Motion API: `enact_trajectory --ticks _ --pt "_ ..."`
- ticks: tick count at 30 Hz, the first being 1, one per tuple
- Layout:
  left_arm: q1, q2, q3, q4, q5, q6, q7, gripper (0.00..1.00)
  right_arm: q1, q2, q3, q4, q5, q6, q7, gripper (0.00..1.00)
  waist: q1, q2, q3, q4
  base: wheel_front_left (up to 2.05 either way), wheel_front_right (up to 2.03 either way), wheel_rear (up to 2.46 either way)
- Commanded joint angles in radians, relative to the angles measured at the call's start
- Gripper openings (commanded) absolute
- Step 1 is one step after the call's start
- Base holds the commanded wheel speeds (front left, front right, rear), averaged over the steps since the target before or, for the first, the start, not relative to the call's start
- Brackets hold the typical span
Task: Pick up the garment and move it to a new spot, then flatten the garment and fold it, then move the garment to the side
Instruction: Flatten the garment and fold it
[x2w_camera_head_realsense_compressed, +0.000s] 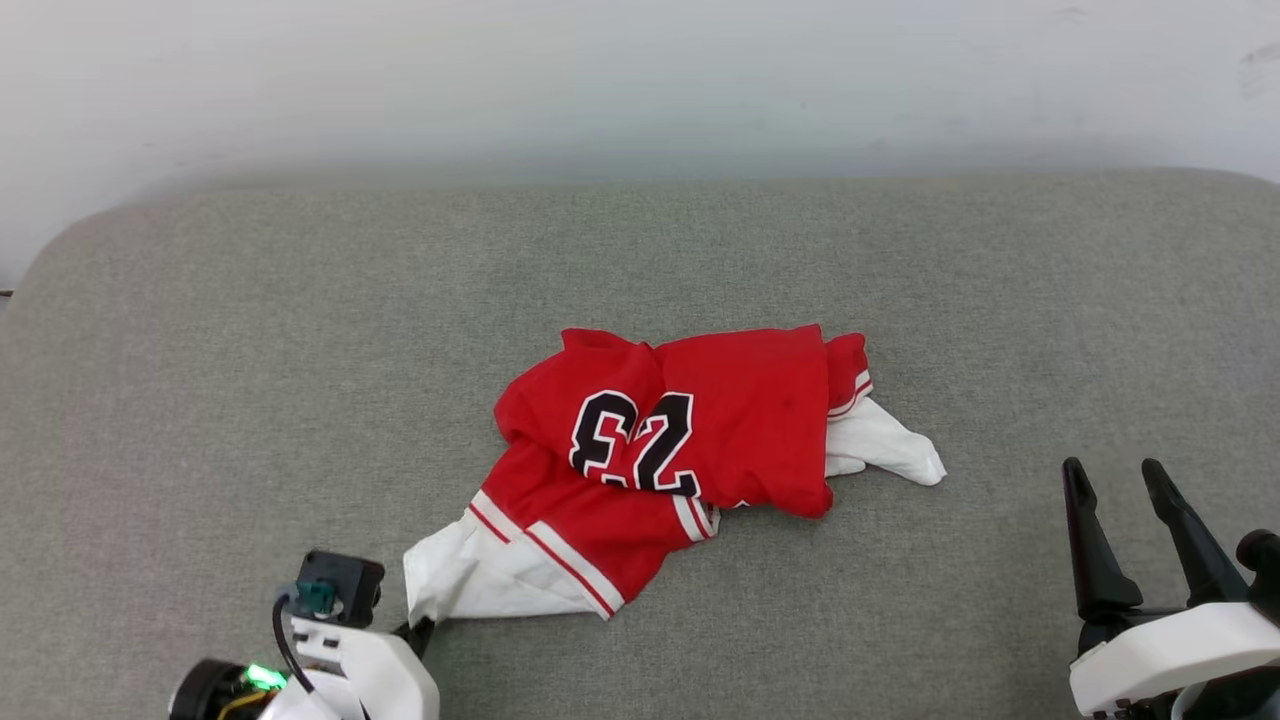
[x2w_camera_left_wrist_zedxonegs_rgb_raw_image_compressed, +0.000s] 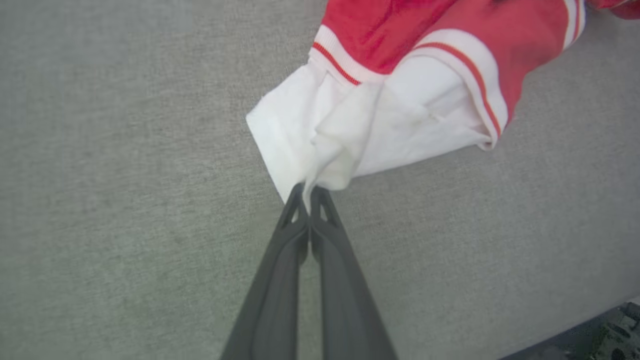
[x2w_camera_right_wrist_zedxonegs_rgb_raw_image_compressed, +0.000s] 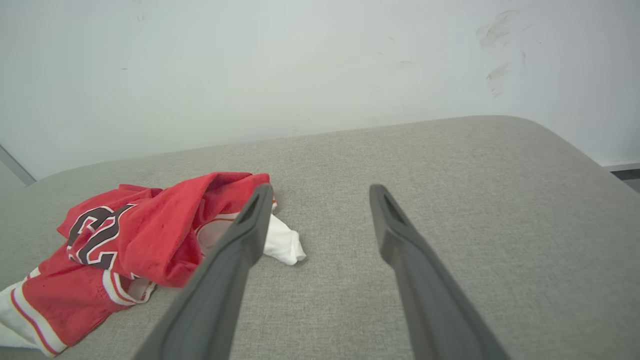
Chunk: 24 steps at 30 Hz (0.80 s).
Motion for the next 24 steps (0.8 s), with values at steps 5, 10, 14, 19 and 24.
enact_trajectory --ticks 5,10,14,19,24 --pt "0.056 -0.085 0.038 0.074 -0.049 -0.015 -0.129 0.98 0.002 0.002 -0.008 -0.001 -0.001 -0.001 0.006 1.00 0.0000 0.0000 0.001 -0.012 0.00 0.00 0.00" --pt "0.046 -0.132 0.063 0.117 -0.039 -0.030 -0.246 1.00 0.008 0.002 -0.020 -0.001 -0.006 -0.001 0.017 1.00 0.0000 0.0000 -0.008 -0.013 0.00 0.00 0.00" --pt "0.035 -0.151 0.088 0.132 -0.016 -0.031 -0.353 1.00 0.011 0.002 -0.032 0.001 -0.008 -0.001 0.031 1.00 0.0000 0.0000 -0.019 -0.009 0.00 0.00 0.00" --pt "0.020 -0.171 0.112 0.132 0.008 -0.031 -0.455 1.00 0.006 0.002 -0.042 0.011 -0.003 -0.001 0.060 1.00 0.0000 0.0000 -0.025 -0.007 0.00 0.00 0.00" --pt "0.007 -0.198 0.144 0.113 0.047 -0.018 -0.518 1.00 -0.020 -0.013 -0.067 0.074 0.029 -0.001 0.159 1.00 0.0000 0.0000 -0.021 0.002 0.00 0.00 0.00"
